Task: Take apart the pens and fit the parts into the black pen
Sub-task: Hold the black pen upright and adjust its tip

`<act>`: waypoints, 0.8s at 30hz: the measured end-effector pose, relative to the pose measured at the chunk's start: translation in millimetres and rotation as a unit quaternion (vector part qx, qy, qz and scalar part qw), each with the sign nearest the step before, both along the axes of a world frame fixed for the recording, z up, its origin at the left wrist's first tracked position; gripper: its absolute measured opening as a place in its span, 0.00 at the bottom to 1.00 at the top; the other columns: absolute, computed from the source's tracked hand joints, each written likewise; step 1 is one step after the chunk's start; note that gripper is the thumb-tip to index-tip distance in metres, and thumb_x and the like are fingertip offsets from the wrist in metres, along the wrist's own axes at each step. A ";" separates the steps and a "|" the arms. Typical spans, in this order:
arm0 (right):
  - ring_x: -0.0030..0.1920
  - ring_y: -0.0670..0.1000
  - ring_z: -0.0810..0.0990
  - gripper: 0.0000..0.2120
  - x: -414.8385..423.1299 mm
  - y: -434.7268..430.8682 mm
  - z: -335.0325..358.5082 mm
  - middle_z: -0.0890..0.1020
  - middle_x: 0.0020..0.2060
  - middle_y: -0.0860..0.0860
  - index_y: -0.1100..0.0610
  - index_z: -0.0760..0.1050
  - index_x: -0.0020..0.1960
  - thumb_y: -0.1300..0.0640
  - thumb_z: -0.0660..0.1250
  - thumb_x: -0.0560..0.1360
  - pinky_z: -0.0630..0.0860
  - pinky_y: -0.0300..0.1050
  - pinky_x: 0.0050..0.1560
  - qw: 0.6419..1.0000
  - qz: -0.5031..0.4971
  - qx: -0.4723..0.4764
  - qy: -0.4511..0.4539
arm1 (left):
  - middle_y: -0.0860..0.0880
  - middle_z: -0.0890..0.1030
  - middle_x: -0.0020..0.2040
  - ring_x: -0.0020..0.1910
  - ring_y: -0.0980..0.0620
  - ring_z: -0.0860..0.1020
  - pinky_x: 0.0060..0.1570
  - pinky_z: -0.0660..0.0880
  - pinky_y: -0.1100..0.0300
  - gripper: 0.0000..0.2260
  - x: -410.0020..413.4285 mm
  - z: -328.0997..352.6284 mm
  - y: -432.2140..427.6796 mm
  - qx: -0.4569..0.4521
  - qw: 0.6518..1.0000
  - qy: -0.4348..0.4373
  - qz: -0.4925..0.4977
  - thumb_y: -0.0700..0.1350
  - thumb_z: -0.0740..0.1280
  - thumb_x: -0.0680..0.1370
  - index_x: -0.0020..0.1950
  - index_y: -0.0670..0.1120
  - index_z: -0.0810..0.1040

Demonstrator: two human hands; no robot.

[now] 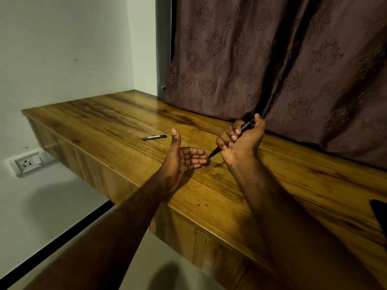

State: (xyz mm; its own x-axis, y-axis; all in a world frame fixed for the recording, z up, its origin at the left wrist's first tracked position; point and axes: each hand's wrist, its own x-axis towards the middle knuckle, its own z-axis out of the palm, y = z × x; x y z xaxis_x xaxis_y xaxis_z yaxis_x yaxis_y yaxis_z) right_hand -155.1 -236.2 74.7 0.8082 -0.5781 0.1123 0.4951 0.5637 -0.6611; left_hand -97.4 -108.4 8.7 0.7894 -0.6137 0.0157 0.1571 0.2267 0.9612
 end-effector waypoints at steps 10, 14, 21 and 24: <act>0.19 0.48 0.50 0.27 -2.3 2.3 2.7 0.56 0.17 0.49 0.55 0.57 0.24 0.41 0.50 0.76 0.50 0.33 0.26 1.000 -0.006 -0.018 0.004 | 0.37 0.82 0.52 0.53 0.43 0.81 0.63 0.72 0.48 0.44 0.0 0.9 -1.5 -0.005 1.000 0.006 0.013 0.69 0.36 0.74 0.51 0.38 0.79; 0.18 0.48 0.52 0.29 -1.7 3.0 2.3 0.57 0.17 0.49 0.55 0.58 0.24 0.39 0.50 0.77 0.51 0.34 0.25 1.000 0.006 -0.016 -0.002 | 0.37 0.82 0.52 0.54 0.43 0.81 0.64 0.71 0.48 0.44 1.0 -0.5 -0.5 -0.010 1.000 0.007 0.016 0.70 0.36 0.75 0.51 0.38 0.79; 0.18 0.48 0.52 0.28 -1.1 2.8 1.4 0.58 0.17 0.49 0.56 0.58 0.24 0.40 0.50 0.77 0.52 0.33 0.26 1.000 0.004 -0.024 -0.003 | 0.40 0.83 0.49 0.51 0.44 0.81 0.64 0.71 0.48 0.43 0.7 -0.3 -0.7 -0.013 1.000 0.003 0.019 0.69 0.37 0.75 0.49 0.39 0.80; 0.19 0.48 0.51 0.26 -0.8 2.2 1.2 0.56 0.17 0.49 0.56 0.57 0.24 0.41 0.51 0.76 0.51 0.33 0.27 1.000 -0.009 -0.026 0.008 | 0.39 0.83 0.49 0.52 0.43 0.81 0.65 0.70 0.47 0.43 0.1 -0.2 -0.7 -0.011 1.000 0.005 0.015 0.69 0.37 0.75 0.49 0.38 0.80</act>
